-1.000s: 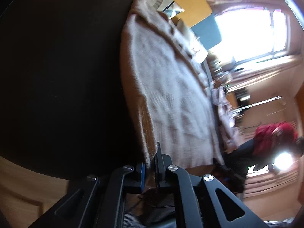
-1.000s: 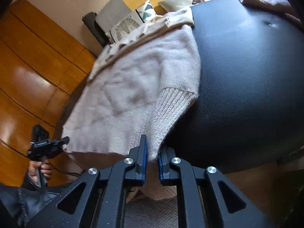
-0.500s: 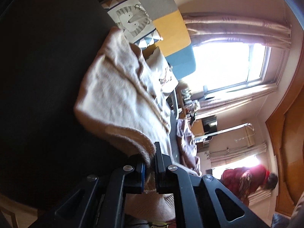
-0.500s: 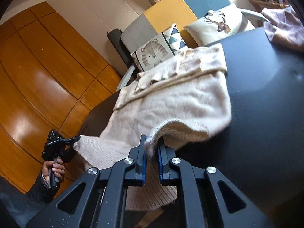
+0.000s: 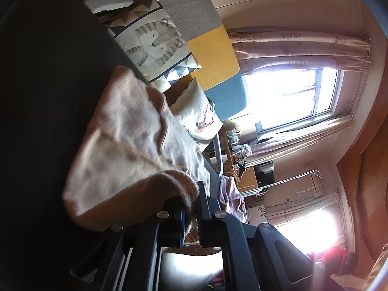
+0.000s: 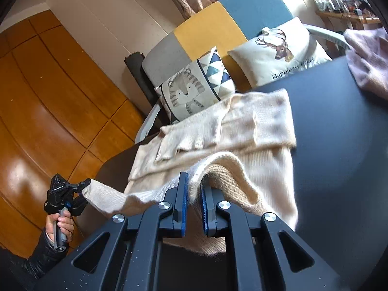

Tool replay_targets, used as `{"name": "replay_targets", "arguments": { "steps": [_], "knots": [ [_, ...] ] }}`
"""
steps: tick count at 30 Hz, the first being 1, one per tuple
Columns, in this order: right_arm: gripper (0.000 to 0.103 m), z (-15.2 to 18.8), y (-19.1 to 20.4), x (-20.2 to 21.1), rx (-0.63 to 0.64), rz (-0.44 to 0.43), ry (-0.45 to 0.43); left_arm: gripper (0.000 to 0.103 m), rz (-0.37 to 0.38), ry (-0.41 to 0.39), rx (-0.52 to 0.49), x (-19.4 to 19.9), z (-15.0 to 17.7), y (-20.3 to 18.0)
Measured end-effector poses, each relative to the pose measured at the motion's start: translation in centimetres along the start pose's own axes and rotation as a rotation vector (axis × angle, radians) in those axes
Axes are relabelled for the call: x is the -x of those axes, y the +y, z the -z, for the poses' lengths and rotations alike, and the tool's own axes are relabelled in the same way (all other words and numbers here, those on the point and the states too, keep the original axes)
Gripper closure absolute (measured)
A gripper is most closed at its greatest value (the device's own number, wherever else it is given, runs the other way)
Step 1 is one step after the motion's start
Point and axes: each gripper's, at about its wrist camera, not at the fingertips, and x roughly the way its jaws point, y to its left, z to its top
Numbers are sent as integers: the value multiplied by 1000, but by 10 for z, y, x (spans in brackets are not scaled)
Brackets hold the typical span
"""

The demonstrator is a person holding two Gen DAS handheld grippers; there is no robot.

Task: Fold clothes
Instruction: 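Lift the gripped hem with the right gripper and fold it over the body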

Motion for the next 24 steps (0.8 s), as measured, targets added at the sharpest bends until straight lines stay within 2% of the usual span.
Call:
{"name": "replay_targets", "arguments": {
  "steps": [11,19,24],
  "knots": [
    [93,-52,8,-82,83,83,-23,97,-4,-26,-31,-61,-81,-9],
    [93,-77,21,-126,160,223,-89,97,-44,-37,47,-102,-122,24],
    [93,-91,-3,-132,40,265,-117,97,-96,-30,78,-116,-132,43]
  ]
}}
